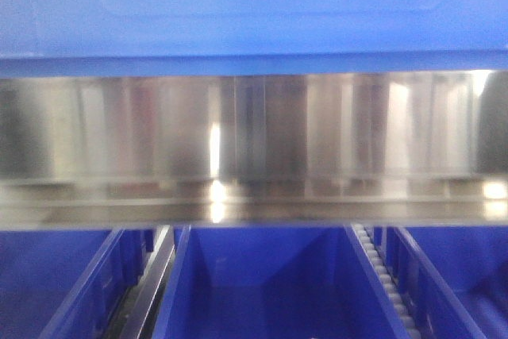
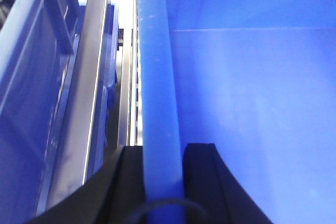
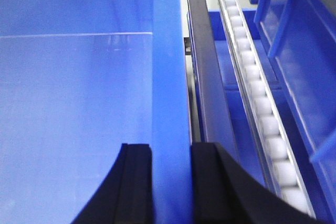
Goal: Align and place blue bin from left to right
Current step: 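Pull the held bin toward the robot, clear of the shelf, then back the base away and turn while holding the bin in both grippers, then drive the base across the floor carrying the blue bin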
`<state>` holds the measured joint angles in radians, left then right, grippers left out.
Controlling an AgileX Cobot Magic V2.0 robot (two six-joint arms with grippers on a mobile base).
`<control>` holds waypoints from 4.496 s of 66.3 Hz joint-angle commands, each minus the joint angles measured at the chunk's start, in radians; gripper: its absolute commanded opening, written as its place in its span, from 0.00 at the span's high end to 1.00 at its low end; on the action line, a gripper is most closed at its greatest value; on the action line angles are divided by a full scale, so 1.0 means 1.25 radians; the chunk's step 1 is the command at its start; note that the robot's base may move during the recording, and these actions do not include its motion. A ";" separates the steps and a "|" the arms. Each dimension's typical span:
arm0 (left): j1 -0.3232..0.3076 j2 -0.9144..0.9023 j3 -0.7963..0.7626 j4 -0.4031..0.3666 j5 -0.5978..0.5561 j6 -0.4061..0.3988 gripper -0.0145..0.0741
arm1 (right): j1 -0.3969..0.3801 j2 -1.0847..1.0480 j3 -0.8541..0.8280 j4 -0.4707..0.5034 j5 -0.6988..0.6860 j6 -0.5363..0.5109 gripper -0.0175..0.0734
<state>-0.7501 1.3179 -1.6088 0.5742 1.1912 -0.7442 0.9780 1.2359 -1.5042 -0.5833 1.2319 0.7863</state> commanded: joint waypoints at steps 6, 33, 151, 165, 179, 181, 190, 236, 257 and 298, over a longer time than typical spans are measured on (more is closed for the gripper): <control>-0.009 -0.003 -0.016 -0.042 -0.095 0.007 0.96 | 0.004 0.000 -0.014 -0.001 -0.118 -0.011 0.90; -0.009 -0.003 -0.016 -0.042 -0.095 0.007 0.96 | 0.004 0.000 -0.014 -0.001 -0.118 -0.011 0.90; -0.009 -0.003 -0.016 -0.038 -0.108 0.007 0.96 | 0.004 0.000 -0.014 -0.001 -0.118 -0.011 0.90; -0.009 -0.003 -0.016 -0.038 -0.108 0.007 0.96 | 0.004 0.000 -0.014 -0.001 -0.118 -0.011 0.90; -0.009 -0.003 -0.016 -0.038 -0.108 0.007 0.96 | 0.004 0.000 -0.014 -0.001 -0.118 -0.011 0.90; -0.009 -0.003 -0.016 -0.038 -0.108 0.007 0.96 | 0.004 0.000 -0.014 -0.001 -0.118 -0.011 0.90; -0.009 -0.003 -0.016 -0.038 -0.108 0.007 0.96 | 0.004 0.000 -0.014 -0.001 -0.118 -0.011 0.90; -0.009 -0.003 -0.016 -0.038 -0.108 0.007 0.96 | 0.004 0.000 -0.014 -0.001 -0.118 -0.011 0.90; -0.009 -0.003 -0.016 -0.038 -0.108 0.007 0.96 | 0.004 0.000 -0.014 -0.001 -0.118 -0.011 0.90; -0.009 -0.003 -0.016 -0.038 -0.110 0.007 0.96 | 0.004 0.000 -0.014 -0.001 -0.118 -0.011 0.90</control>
<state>-0.7501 1.3203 -1.6094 0.5742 1.1875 -0.7442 0.9780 1.2359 -1.5058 -0.5814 1.2399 0.7842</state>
